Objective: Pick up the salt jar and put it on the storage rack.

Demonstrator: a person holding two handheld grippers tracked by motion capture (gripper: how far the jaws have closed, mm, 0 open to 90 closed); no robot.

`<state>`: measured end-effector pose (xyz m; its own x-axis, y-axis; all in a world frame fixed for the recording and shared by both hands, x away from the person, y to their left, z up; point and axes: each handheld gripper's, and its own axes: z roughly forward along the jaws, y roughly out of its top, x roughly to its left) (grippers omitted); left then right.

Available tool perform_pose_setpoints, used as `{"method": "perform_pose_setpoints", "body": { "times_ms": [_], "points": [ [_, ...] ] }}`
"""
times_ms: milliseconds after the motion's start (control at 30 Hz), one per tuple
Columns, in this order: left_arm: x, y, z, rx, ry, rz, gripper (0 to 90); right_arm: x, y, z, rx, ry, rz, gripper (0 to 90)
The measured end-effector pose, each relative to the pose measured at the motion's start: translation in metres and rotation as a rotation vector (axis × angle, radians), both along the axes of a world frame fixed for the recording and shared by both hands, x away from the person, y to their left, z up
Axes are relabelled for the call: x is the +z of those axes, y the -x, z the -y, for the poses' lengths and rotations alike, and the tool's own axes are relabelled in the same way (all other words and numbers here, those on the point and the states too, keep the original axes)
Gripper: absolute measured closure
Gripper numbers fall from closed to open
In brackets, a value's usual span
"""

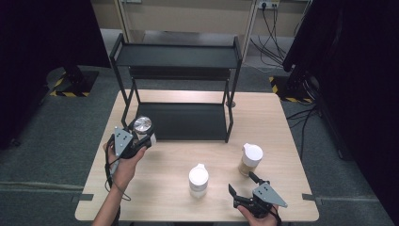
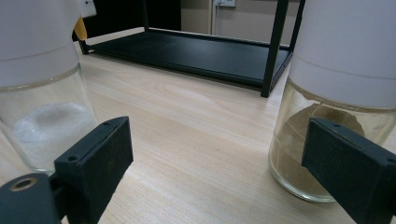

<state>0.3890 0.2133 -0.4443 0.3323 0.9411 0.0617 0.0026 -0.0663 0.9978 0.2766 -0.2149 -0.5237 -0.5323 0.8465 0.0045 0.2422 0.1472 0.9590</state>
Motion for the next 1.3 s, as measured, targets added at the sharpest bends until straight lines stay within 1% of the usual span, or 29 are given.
{"method": "perform_pose_setpoints", "body": {
  "times_ms": [133,167,267,300,367,467,600,700,933,1033,1100,1133,1233,1267,1300],
  "points": [
    [0.003,-0.011,-0.001,0.017,0.001,-0.005,34.6,0.0,0.0,0.0,0.001,-0.002,-0.001,8.9],
    [0.003,-0.011,-0.001,0.017,0.001,-0.005,34.6,0.0,0.0,0.0,0.001,-0.002,-0.001,8.9],
    [0.005,-0.018,-0.001,0.022,0.0,-0.01,34.6,0.0,0.0,0.0,0.002,-0.002,0.0,8.9],
    [0.006,-0.024,-0.001,0.028,-0.002,-0.013,34.6,0.0,0.0,0.0,0.002,-0.002,0.001,8.9],
    [0.006,-0.025,-0.001,0.029,-0.003,-0.015,34.6,0.0,0.0,0.0,0.002,-0.002,0.0,8.9],
    [0.007,-0.032,-0.001,0.036,-0.008,-0.018,34.6,0.0,0.0,0.0,0.002,-0.004,-0.001,8.9],
    [0.007,-0.04,-0.002,0.043,-0.004,-0.023,34.5,0.0,0.0,0.001,0.001,-0.004,-0.001,8.9],
    [0.007,-0.047,-0.003,0.05,-0.008,-0.032,34.5,0.0,0.0,0.001,0.001,-0.003,0.001,8.9],
    [0.004,-0.062,-0.004,0.063,0.003,-0.049,34.5,0.0,0.0,0.001,0.0,-0.013,-0.003,8.9],
    [0.002,-0.067,-0.004,0.067,-0.011,-0.059,34.6,0.0,0.0,0.001,0.002,-0.01,-0.003,8.9],
    [0.001,-0.069,-0.004,0.069,-0.012,-0.061,34.5,0.0,0.0,0.001,0.002,-0.011,-0.002,8.9],
    [0.001,-0.073,-0.003,0.071,-0.015,-0.067,34.6,0.0,0.0,0.001,0.002,-0.011,-0.003,8.9],
    [0.001,-0.079,-0.002,0.074,-0.015,-0.07,34.5,0.0,0.0,0.001,0.003,-0.012,-0.004,8.9],
    [0.001,-0.079,-0.002,0.074,-0.015,-0.07,34.6,0.0,0.0,0.001,0.004,-0.01,-0.003,8.9],
    [0.001,-0.082,-0.002,0.077,-0.013,-0.072,34.6,0.0,0.0,0.001,0.003,-0.01,-0.004,8.9]
  ]
}}
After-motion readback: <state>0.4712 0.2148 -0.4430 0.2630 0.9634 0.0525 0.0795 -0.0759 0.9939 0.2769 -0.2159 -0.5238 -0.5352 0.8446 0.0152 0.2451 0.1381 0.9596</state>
